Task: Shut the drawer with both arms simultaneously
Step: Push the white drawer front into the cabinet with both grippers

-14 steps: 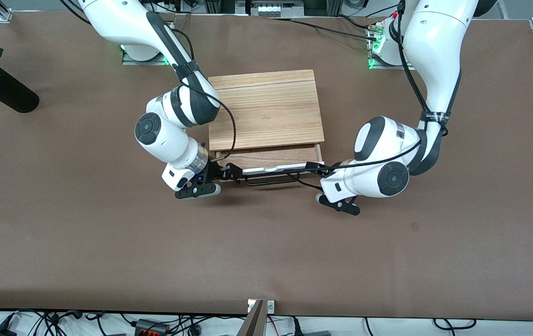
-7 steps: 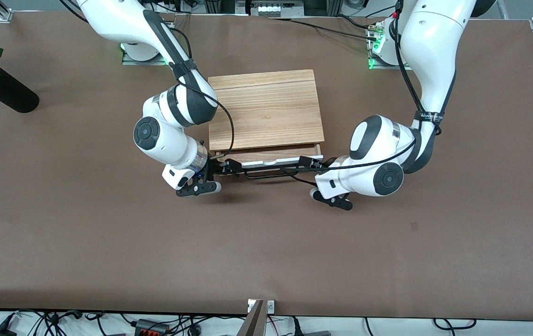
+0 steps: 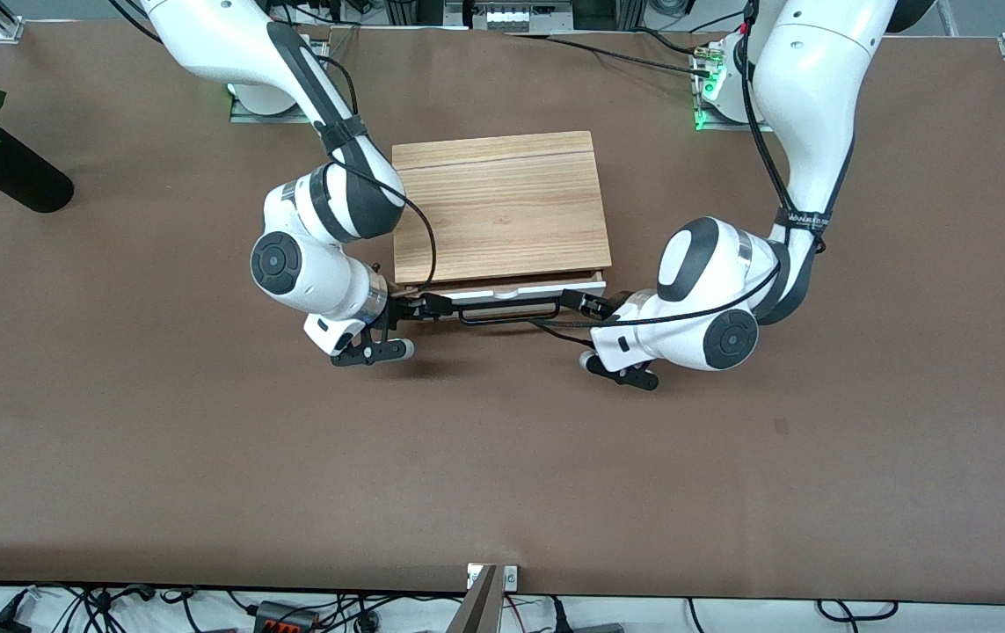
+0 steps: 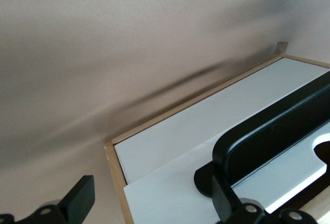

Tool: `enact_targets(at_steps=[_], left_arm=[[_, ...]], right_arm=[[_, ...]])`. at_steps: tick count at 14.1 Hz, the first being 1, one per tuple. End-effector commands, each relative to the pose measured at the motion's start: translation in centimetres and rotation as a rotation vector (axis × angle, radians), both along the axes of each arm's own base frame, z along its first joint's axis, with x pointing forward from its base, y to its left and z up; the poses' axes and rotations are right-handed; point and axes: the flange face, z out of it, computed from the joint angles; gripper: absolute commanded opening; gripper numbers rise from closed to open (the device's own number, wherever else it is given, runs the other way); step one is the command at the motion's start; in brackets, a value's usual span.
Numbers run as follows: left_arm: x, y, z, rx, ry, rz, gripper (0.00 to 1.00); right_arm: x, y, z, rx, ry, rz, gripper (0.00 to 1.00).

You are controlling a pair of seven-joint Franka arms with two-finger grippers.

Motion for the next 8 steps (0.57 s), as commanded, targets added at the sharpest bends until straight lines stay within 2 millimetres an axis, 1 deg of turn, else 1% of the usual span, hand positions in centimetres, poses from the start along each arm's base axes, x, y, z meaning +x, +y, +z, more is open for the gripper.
enact_targets(at_steps=[1,2,6,8], left_arm=[[-0.85,0.15,-0.69,0.001,0.031,-0.004,1.0],[-0.83,0.23,-0.64,0.001,0.034,-0.004,1.0],[-1.35,0.41,-0.31,-0.015,0.084,-0.011,1.0],[-1.59,0.5,-0.06,-0.015,0.099,-0.022,1.0]], right_arm=[[-1.11,-0.24,-0.48,-0.019,0.051,0.023,1.0],[-1.33,-0.15,-0.58,-0.021,0.064,0.029,1.0],[-1.76,-0.28,0.19,-0.024,0.099,0.032,1.0],[-1.94,-0.36,0.16,-0.026,0.117,0.036,1.0]])
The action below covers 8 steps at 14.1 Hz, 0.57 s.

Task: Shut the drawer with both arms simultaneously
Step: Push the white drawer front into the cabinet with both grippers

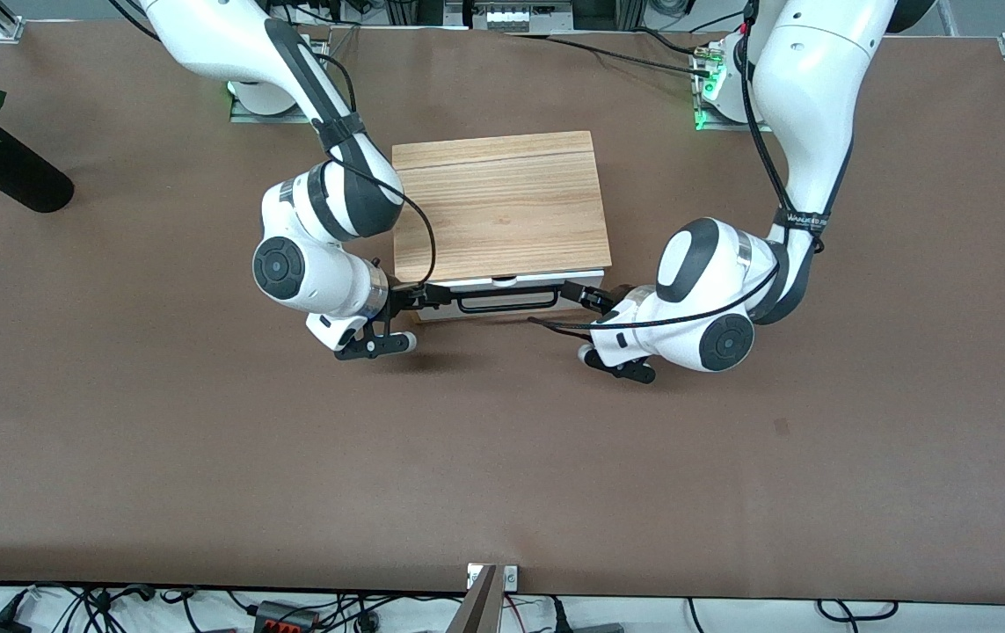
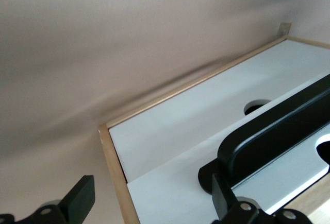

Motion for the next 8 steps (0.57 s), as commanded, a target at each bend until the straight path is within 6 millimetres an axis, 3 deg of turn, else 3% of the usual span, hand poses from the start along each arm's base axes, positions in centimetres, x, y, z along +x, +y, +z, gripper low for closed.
enact_targets(at_steps=[1,8], left_arm=[[-0.7,0.3,0.5,-0.015,0.031,-0.004,1.0],[-0.5,0.6,0.4,-0.035,0.052,0.023,1.0]], right_arm=[[-0.8,-0.5,0.5,-0.013,0.033,0.006,1.0],[-0.5,-0.8,1.5,-0.013,0.025,0.009,1.0]])
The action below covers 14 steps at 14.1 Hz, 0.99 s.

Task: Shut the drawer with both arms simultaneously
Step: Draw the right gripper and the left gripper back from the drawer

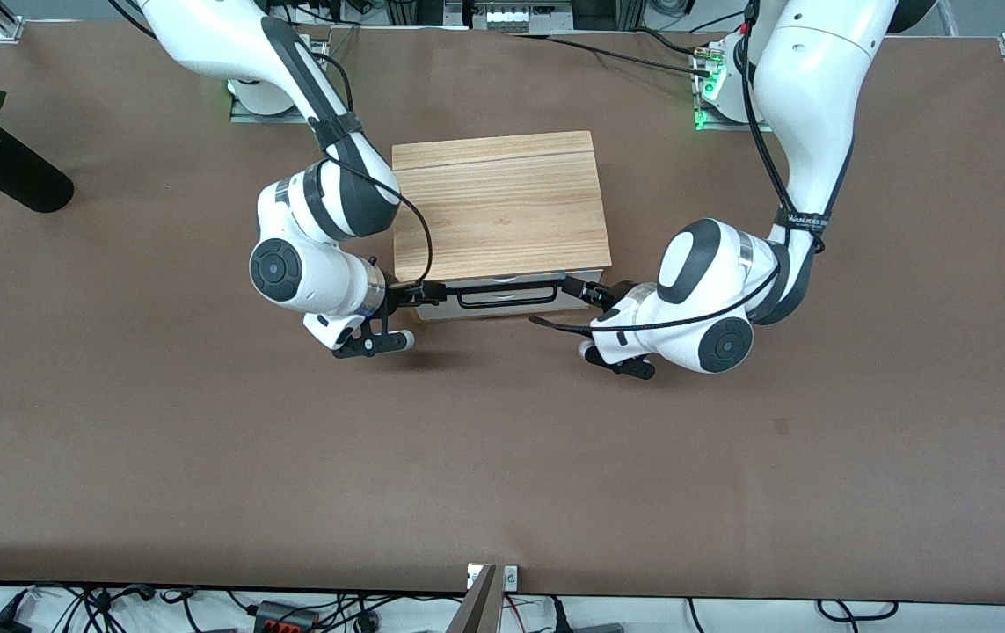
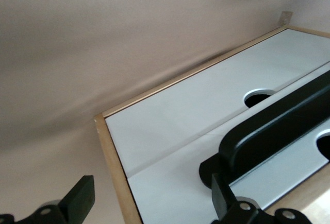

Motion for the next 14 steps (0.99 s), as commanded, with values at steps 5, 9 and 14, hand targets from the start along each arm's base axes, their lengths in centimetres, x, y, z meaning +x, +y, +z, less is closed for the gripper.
enact_targets(at_steps=[5,9,14], left_arm=[[0.2,0.5,1.1,-0.023,0.0,0.024,1.0],[2.9,2.4,4.0,-0.035,-0.072,0.06,1.0],[7.1,8.6,8.8,-0.05,-0.173,0.143,1.0]], right_arm=[[1.3,-3.0,6.4,-0.027,-0.083,-0.006,1.0],[3.9,-5.4,13.9,-0.136,-0.131,0.062,1.0],[5.4,-12.3,22.5,-0.273,-0.082,0.021,1.0]])
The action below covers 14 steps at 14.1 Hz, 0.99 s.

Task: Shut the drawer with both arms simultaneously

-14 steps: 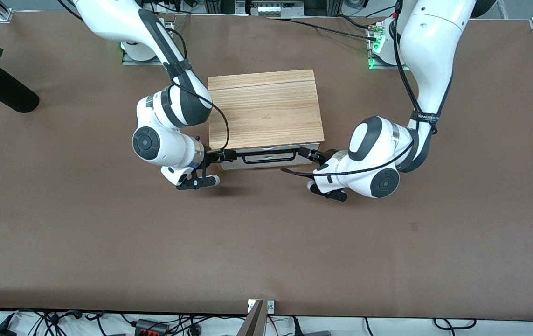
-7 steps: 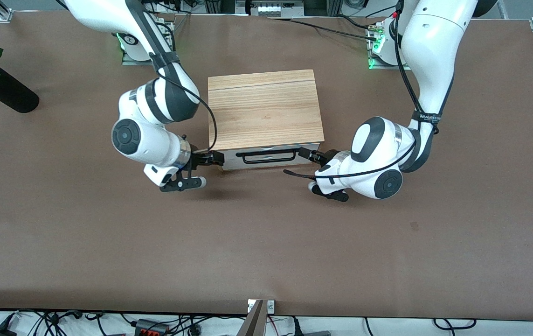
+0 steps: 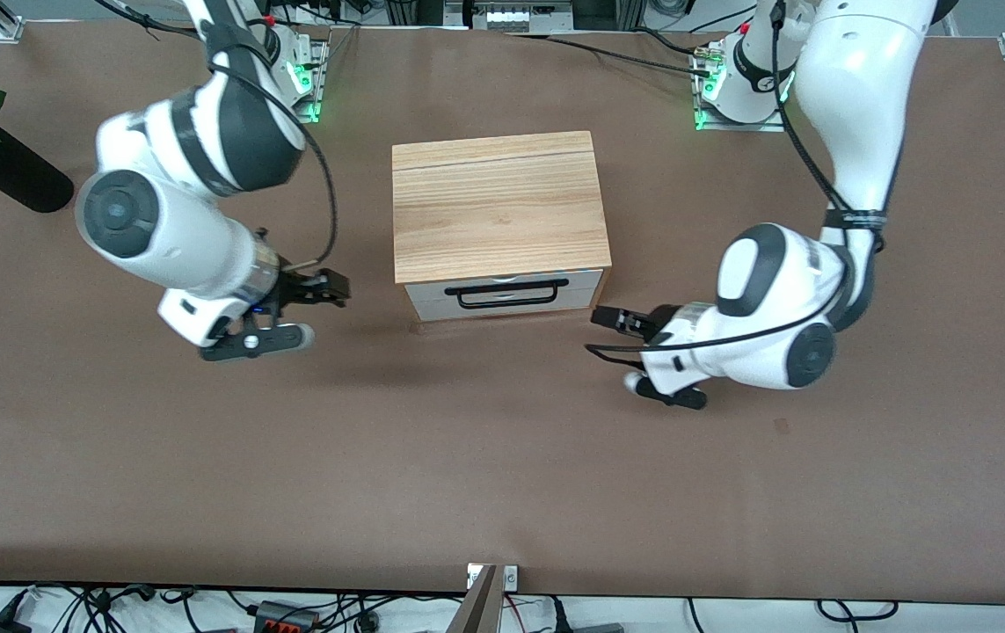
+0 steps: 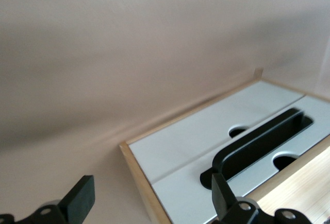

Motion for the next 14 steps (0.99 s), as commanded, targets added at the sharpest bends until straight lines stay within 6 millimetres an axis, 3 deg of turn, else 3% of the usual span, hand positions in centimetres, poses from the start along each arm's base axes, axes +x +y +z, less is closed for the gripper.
enact_targets(at_steps=[1,4,6,7,9,11,14], left_arm=[[1.2,3.0,3.4,0.015,-0.056,0.016,1.0],[1.5,5.6,7.4,0.103,-0.144,0.007,1.0],[1.0,7.5,10.7,0.163,-0.195,-0.002,1.0],[0.3,8.0,12.2,0.216,-0.198,-0.035,1.0],[-0.8,9.3,15.1,0.29,-0.201,-0.064,1.0],[-1.3,13.2,19.2,0.326,-0.228,-0.011,1.0],[-2.0,18.4,22.4,0.447,-0.264,0.025,1.0]], right_arm=[[0.4,-3.7,4.3,-0.07,0.016,-0.041,1.0],[-0.2,-9.1,9.0,-0.137,0.029,-0.093,1.0],[-1.3,-13.0,10.8,-0.136,0.09,-0.089,1.0],[-1.8,-13.1,11.7,-0.126,0.079,-0.051,1.0],[-2.4,-16.3,11.3,-0.08,0.1,-0.074,1.0],[-2.9,-17.8,10.1,-0.048,0.095,-0.07,1.0],[-5.8,-18.5,9.7,-0.055,-0.012,-0.05,1.0]])
